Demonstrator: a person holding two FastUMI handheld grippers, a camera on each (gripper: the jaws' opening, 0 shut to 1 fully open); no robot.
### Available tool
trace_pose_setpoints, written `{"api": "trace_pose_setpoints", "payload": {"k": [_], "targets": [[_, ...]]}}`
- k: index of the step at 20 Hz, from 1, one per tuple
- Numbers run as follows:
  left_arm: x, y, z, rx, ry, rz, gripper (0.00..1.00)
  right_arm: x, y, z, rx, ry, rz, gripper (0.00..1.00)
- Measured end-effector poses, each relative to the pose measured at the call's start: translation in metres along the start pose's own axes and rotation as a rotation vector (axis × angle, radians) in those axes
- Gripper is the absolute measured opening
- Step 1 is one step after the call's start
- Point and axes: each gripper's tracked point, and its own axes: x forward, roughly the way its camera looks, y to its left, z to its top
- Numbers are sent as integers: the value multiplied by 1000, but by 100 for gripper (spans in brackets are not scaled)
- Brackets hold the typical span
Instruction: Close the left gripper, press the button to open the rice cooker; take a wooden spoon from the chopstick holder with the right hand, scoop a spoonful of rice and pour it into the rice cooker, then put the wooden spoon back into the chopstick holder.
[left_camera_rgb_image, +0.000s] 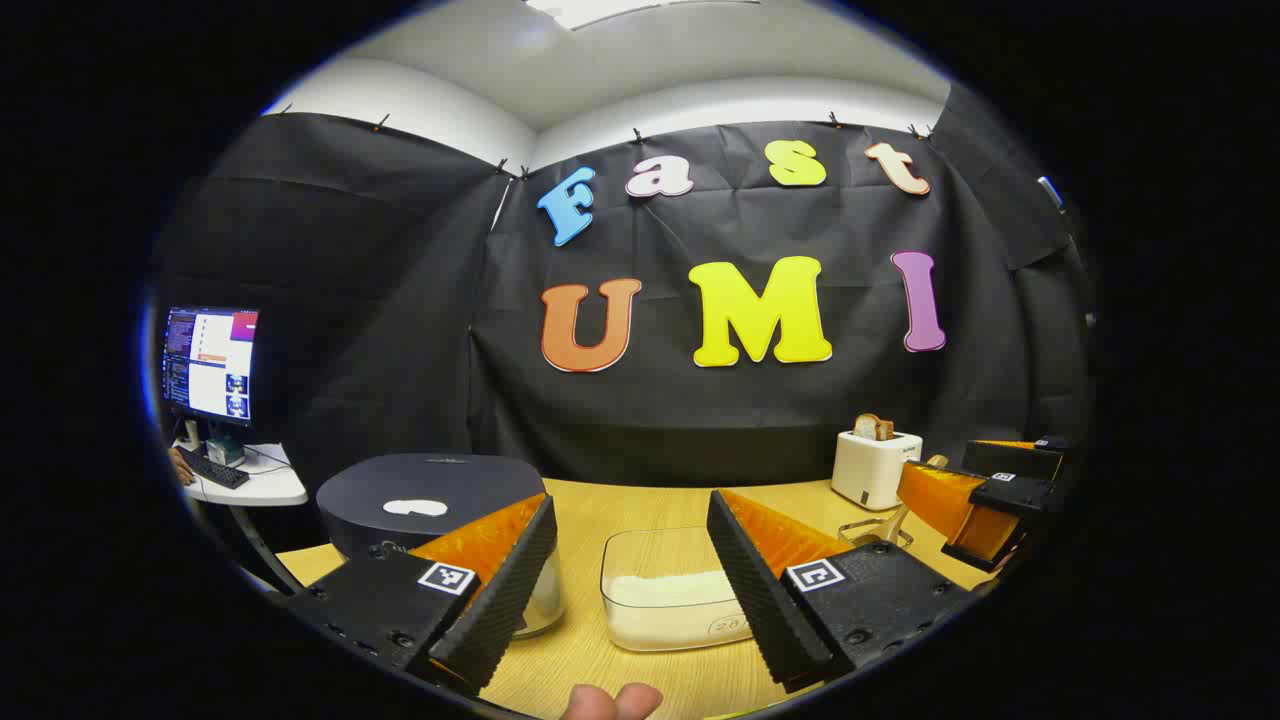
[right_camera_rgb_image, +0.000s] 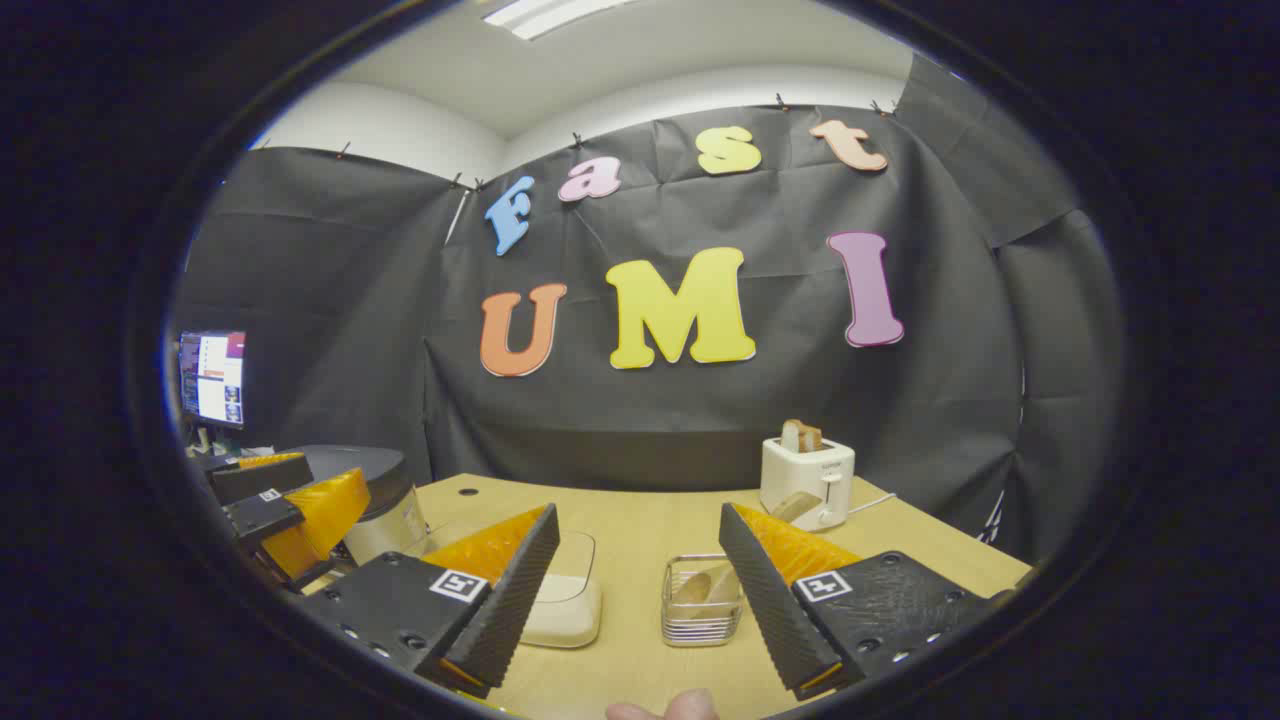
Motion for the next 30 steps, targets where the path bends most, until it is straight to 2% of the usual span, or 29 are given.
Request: {"api": "trace_pose_setpoints", "payload": {"k": [13, 23, 27, 30], "targets": [[-2, 4, 0, 7, 14, 24, 97, -4, 7, 6, -25, -16, 20, 96], [1, 4, -7, 0, 33, 36, 96, -1, 9, -5, -17, 0, 48, 96], [0, 8, -7, 15, 39, 72, 97, 0, 0, -8, -29, -10, 54, 96], [-2, 16, -11, -11, 57, 102, 97, 1, -1, -9, -10, -6, 83, 96]]}}
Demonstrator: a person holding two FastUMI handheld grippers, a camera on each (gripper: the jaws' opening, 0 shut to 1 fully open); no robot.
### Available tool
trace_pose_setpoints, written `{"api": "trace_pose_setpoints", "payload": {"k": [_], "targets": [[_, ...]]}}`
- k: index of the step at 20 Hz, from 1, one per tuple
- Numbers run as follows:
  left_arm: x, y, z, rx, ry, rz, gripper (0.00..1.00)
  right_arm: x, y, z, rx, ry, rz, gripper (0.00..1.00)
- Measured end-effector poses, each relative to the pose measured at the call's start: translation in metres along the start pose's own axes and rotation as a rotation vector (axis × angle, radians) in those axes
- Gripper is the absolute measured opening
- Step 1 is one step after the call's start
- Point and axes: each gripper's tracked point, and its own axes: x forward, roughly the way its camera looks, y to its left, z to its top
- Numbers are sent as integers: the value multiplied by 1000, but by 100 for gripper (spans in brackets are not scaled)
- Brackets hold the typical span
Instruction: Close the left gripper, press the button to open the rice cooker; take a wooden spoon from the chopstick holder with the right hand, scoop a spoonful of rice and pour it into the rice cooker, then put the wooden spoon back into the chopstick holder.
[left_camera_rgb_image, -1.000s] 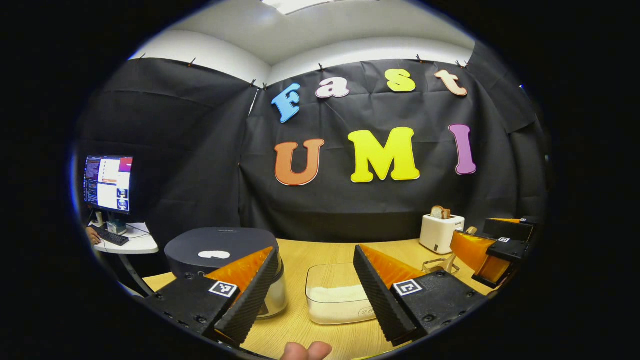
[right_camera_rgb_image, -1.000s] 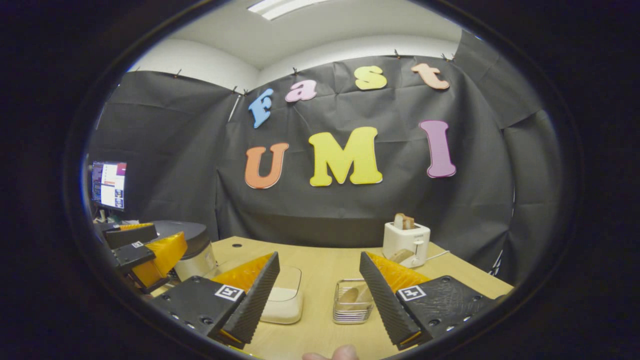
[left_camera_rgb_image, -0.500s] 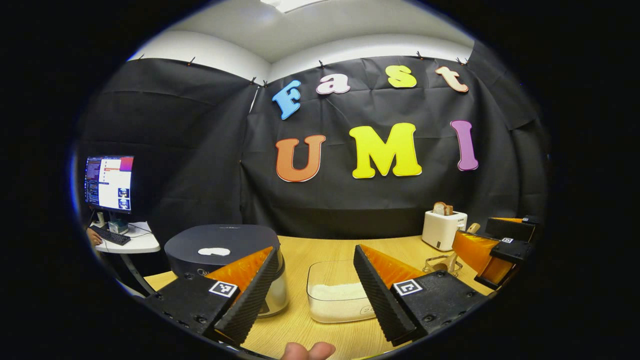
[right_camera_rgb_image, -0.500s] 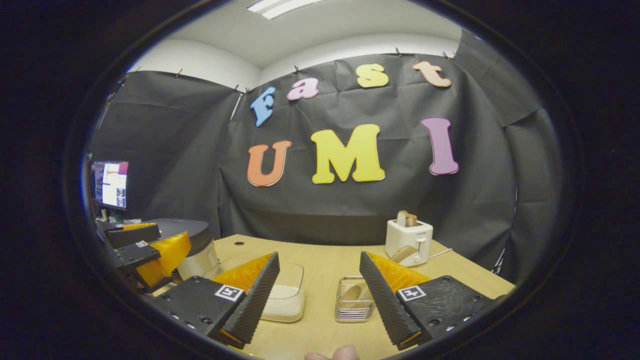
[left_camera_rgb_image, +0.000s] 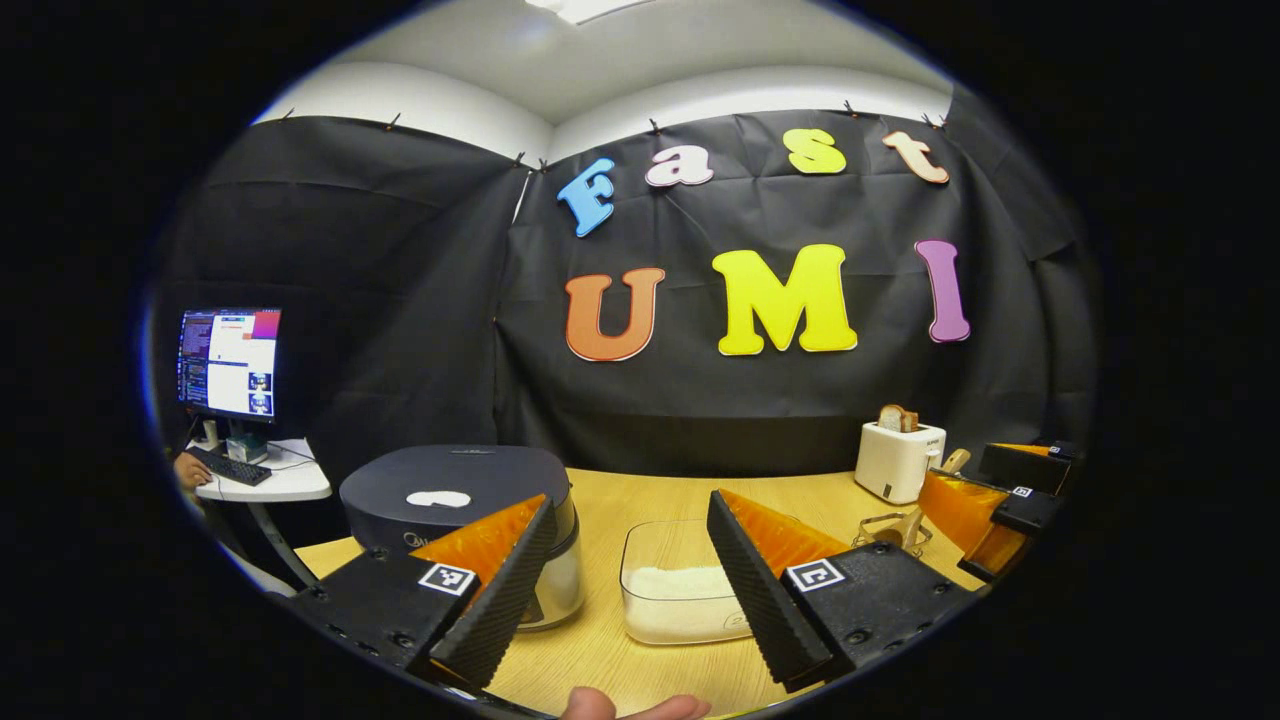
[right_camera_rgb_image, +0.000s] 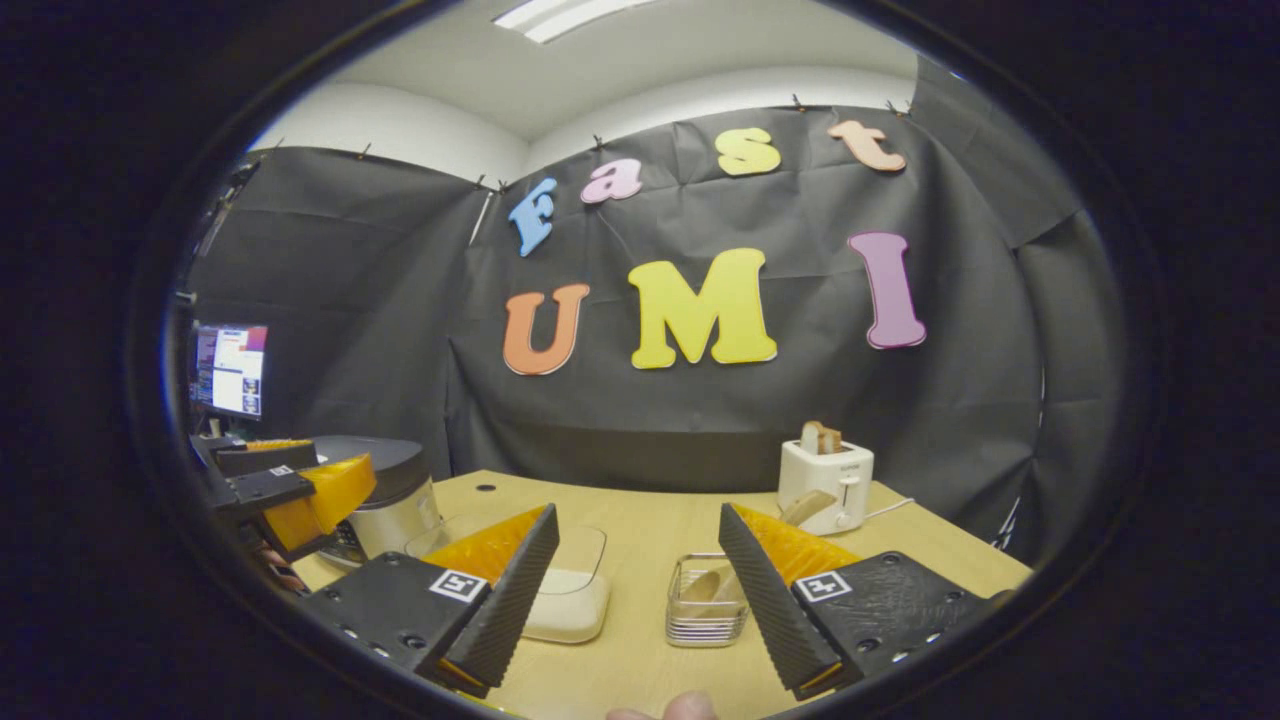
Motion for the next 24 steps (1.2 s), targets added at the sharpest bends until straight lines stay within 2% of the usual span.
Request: {"api": "trace_pose_setpoints", "payload": {"k": [4, 10, 12, 15, 17, 19, 20, 21, 22, 23, 24], "targets": [[0, 33, 4, 61, 27, 89, 96, 1, -12, -3, -9, 3, 10, 96], [8, 77, 31, 62, 113, 114, 95, 7, -26, -12, 59, 37, 46, 95], [13, 93, 44, 62, 129, 127, 99, 8, -31, -14, 65, 43, 53, 95], [27, 112, 52, 68, 201, 127, 99, 7, -38, -11, 55, 39, 59, 96], [34, 122, 41, 33, 320, 121, 100, 6, -41, -10, 56, 34, 63, 94], [42, 127, 34, -18, 415, 109, 86, 6, -43, -12, 51, 32, 71, 95], [46, 133, 29, -25, 459, 117, 82, 6, -43, -13, 47, 33, 74, 96], [50, 141, 23, -28, 498, 139, 70, 7, -44, -14, 48, 35, 78, 96], [54, 149, 17, -30, 537, 158, 63, 7, -45, -16, 53, 37, 82, 92], [55, 152, 8, -35, 577, 165, 47, 8, -44, -18, 60, 42, 90, 96], [54, 153, -1, -50, 623, 169, 38, 10, -46, -19, 69, 46, 97, 92]]}}
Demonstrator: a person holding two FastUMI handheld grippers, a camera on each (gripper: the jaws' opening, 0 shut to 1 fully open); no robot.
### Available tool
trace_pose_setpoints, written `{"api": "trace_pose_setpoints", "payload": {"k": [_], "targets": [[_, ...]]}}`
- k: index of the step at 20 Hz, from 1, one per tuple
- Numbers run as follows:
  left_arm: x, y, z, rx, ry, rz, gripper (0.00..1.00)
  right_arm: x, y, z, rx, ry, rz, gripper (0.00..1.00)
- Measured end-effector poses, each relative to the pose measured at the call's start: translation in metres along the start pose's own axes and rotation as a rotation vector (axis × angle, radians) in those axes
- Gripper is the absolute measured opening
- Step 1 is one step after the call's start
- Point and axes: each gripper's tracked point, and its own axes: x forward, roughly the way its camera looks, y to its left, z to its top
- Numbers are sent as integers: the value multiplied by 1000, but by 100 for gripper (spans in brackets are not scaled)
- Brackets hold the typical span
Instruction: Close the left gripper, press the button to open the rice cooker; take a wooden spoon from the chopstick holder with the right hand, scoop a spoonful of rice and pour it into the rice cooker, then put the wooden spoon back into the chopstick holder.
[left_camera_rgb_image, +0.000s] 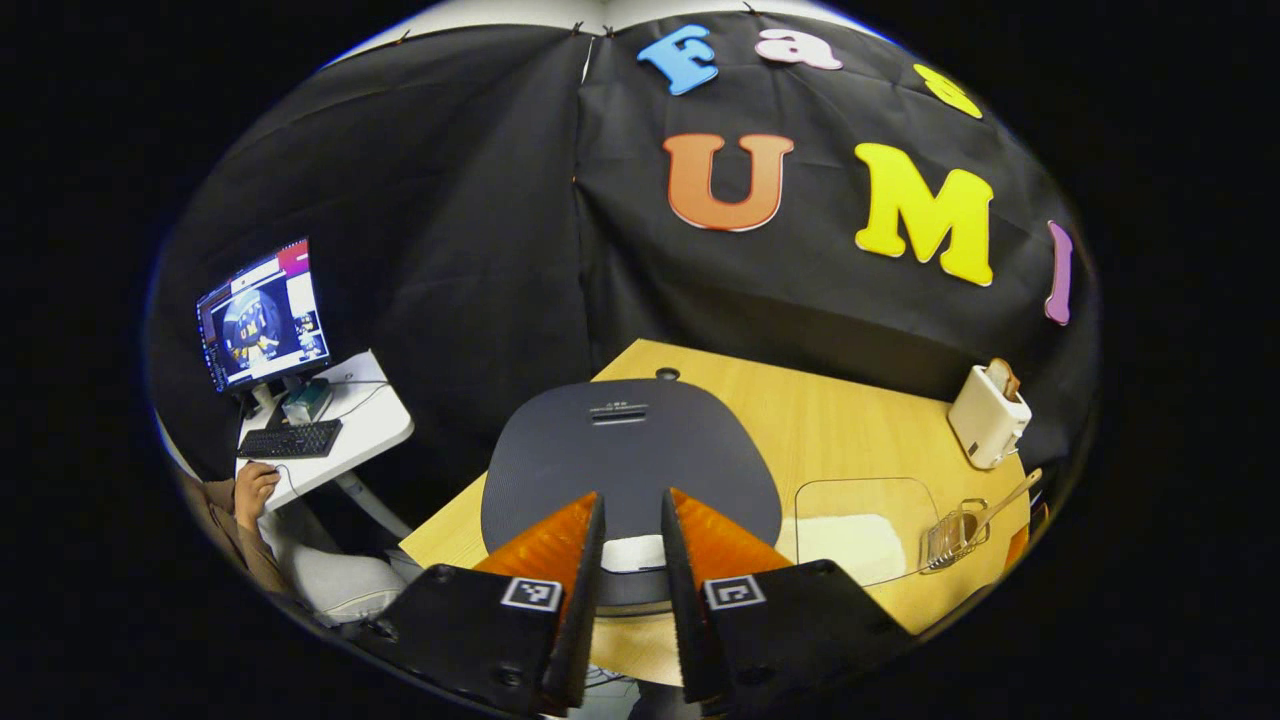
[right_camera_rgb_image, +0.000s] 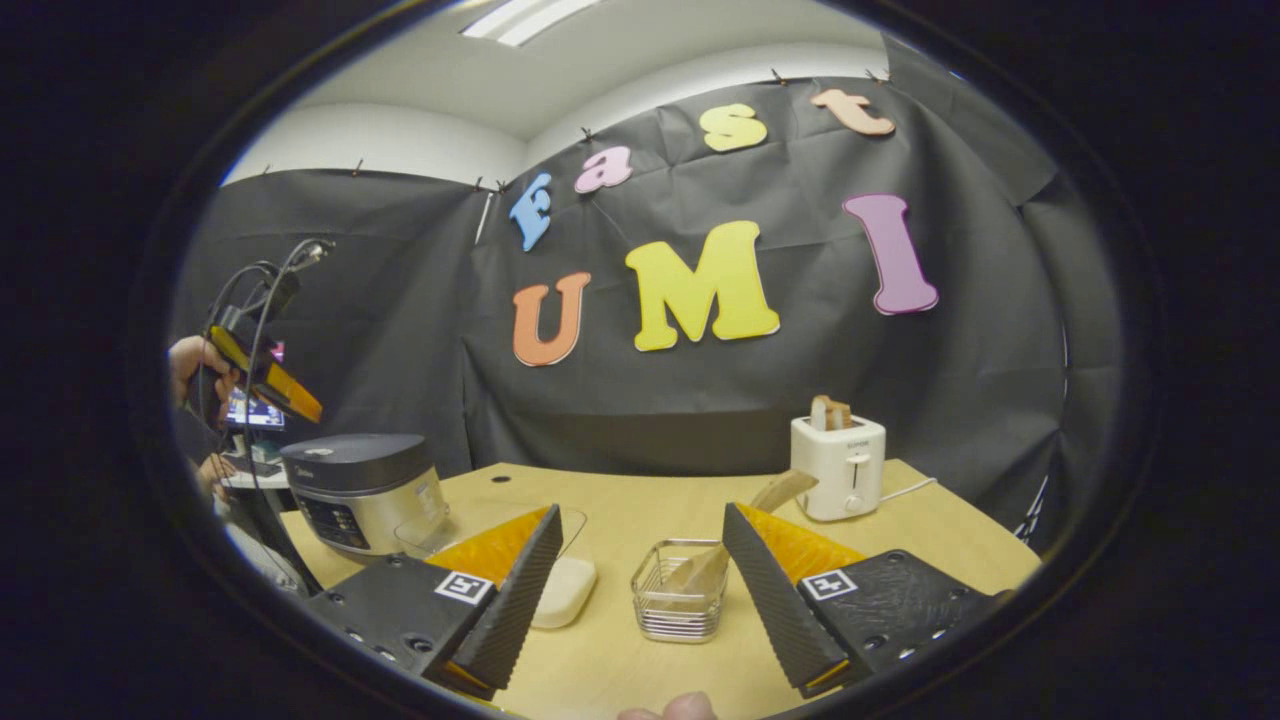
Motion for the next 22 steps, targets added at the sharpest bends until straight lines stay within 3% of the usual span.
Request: {"api": "trace_pose_setpoints", "payload": {"k": [1, 5, 10, 11, 14, 19, 20, 22], "targets": [[6, -3, -7, -14, 42, -12, 27, 1, -3, -2, 10, 7, -1, 96], [15, -1, -17, -34, 115, -13, 4, 1, -14, -5, 42, 3, -10, 96], [17, -1, -24, -18, 151, 2, 3, 4, -22, -8, 55, 7, -11, 96], [17, 0, -24, -1, 148, 6, 4, 4, -23, -11, 59, 10, -12, 100], [18, -3, -31, -28, 154, 5, 4, 3, -28, -15, 90, 8, -15, 96], [14, -3, -23, -26, 80, 23, 3, 0, -42, -10, 77, 2, -49, 96], [12, -4, -20, -13, 71, 28, 3, -4, -45, -6, 69, -9, -59, 92], [7, -2, -3, 14, 0, 37, 4, -8, -49, -1, 59, -26, -74, 92]]}}
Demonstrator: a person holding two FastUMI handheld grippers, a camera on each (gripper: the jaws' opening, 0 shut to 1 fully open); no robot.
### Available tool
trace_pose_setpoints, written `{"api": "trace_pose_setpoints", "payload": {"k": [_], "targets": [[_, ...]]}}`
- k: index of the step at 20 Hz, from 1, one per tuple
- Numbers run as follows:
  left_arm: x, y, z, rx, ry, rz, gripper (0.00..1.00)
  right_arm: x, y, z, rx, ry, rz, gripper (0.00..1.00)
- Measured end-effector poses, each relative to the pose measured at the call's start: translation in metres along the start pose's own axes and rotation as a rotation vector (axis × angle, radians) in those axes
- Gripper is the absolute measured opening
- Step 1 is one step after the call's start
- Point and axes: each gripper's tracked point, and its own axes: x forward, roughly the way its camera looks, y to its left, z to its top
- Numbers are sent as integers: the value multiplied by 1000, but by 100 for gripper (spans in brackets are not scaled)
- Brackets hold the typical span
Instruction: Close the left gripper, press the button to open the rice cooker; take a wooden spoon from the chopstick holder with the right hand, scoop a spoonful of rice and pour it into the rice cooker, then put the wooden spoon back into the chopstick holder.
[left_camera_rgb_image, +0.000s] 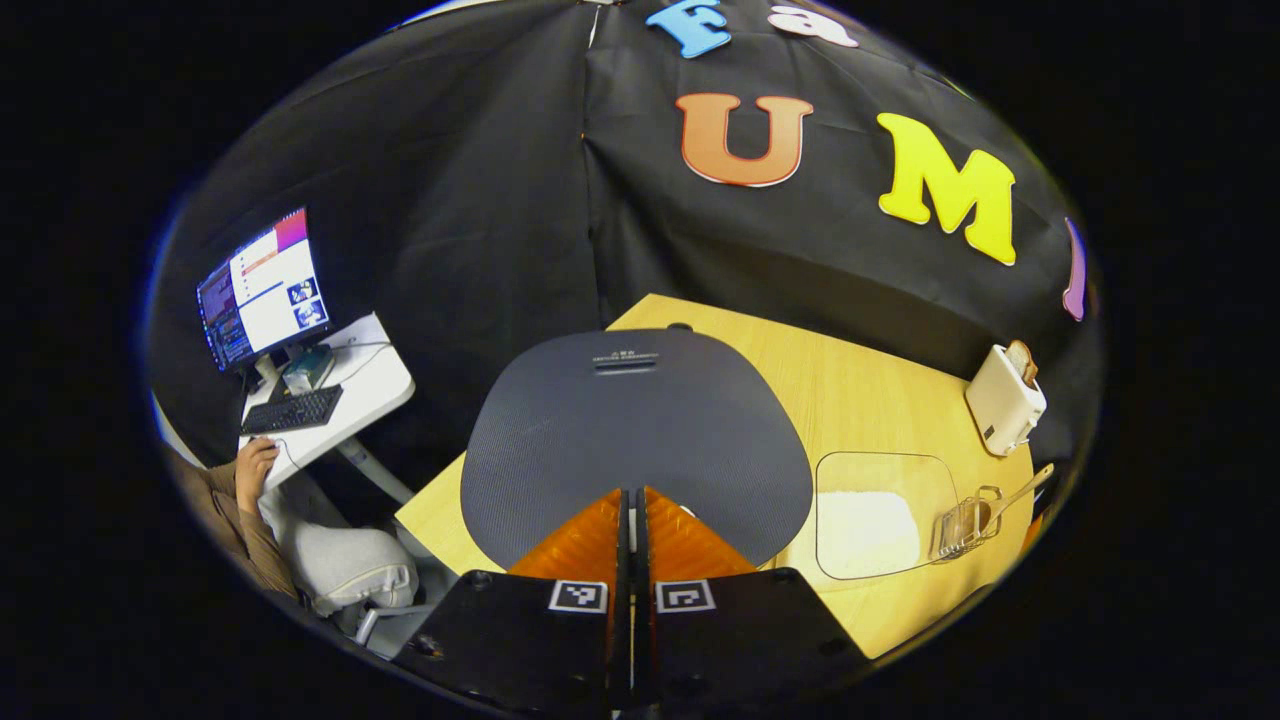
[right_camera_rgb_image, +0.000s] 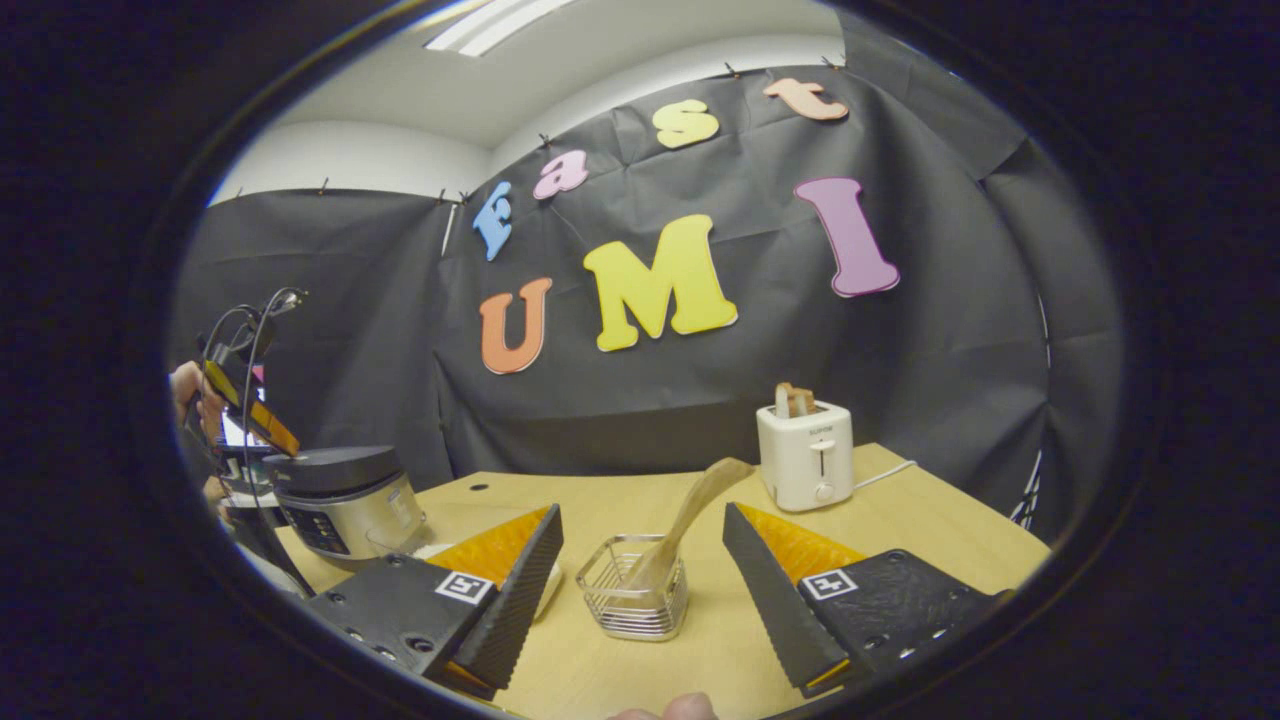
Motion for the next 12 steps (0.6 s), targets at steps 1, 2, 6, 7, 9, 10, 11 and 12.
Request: {"api": "trace_pose_setpoints", "payload": {"k": [1, 2, 6, 7, 9, 10, 11, 12], "targets": [[-3, 1, 12, 6, -50, 10, 4, -1, -1, 1, -3, -5, -6, 96], [-7, 2, 28, 10, -117, 21, 4, -2, -1, 3, -5, -6, -10, 92], [-29, 3, 90, 31, -384, 47, 5, -8, -4, 17, -43, -29, -28, 92], [-33, 2, 101, 26, -433, 44, 30, -10, -7, 19, -50, -36, -34, 92], [-44, 9, 127, 27, -527, 62, 47, -12, -9, 25, -58, -49, -46, 92], [-51, 10, 135, 34, -559, 67, 61, -14, -12, 27, -62, -53, -54, 96], [-58, 8, 138, 28, -586, 60, 74, -15, -14, 27, -65, -52, -63, 96], [-66, 1, 138, 25, -610, 39, 86, -16, -16, 27, -67, -53, -74, 96]]}}
